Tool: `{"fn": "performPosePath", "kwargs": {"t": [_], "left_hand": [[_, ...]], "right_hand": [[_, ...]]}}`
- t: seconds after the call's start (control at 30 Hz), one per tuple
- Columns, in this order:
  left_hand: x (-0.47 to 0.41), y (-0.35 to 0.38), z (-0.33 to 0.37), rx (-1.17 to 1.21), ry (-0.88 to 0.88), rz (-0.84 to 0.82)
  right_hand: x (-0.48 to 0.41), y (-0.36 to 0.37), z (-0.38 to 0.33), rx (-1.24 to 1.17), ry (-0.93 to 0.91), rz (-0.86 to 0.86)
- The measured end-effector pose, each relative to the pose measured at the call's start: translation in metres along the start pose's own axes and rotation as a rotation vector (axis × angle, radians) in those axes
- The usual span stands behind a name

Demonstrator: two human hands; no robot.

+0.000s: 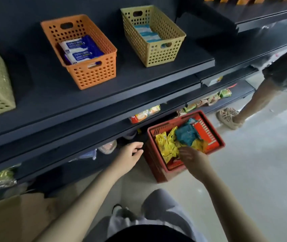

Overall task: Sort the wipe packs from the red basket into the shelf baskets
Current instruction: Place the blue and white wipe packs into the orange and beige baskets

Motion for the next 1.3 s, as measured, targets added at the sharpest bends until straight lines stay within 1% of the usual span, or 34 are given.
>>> {"fn": "performPosePath", "kwargs": {"t": [0.13,0.23,0.43,0.53,0.67,0.73,0.87,0.93,1.03,1.2,1.3], "left_hand": [[-0.012,0.058,-0.020,0.029,-0.140,-0.083],[-0.032,0.104,-0.024,-0.018,-0.197,-0.138],[-0.083,0.189,-0.029,-0.110,-0.358,-0.113],[-0.114,0.230,-0.034,-0.148,-0.407,-0.117],[-0.169,0.290,-0.050,-0.150,-0.451,-0.146],[-0.209,0.325,-0.063,-0.146,-0.443,-0.147],[-0.285,0.387,-0.090,-0.182,-0.411,-0.086],[-0.312,0.412,-0.101,-0.187,-0.387,-0.058],[-0.333,0.439,-0.112,-0.192,-0.352,-0.037],[-0.337,0.441,-0.128,-0.282,-0.261,0.102],[-0.326,0.430,-0.138,-0.354,-0.314,0.159]], "right_hand": [[-0.012,0.002,0.058,-0.019,0.103,-0.015],[-0.034,-0.003,0.104,-0.057,0.192,-0.022],[-0.113,-0.017,0.194,-0.060,0.260,-0.103],[-0.159,-0.017,0.234,-0.063,0.295,-0.103],[-0.217,0.005,0.295,-0.075,0.411,-0.069],[-0.253,0.023,0.322,-0.048,0.432,-0.042],[-0.318,0.062,0.356,-0.001,0.373,-0.021],[-0.339,0.080,0.370,-0.021,0.383,0.005],[-0.351,0.109,0.385,-0.052,0.364,-0.017],[-0.346,0.127,0.398,-0.247,0.435,0.046],[-0.343,0.122,0.399,-0.274,0.449,0.075]]}}
Point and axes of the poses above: each hand's wrist, its own x-axis away from the middle knuckle, its own y-axis out of the palm, z = x × y, the point moved 7 cm from there along -x, towards the middle knuckle, and after that the axes turned 12 degrees about z, right-handed, at the moved point
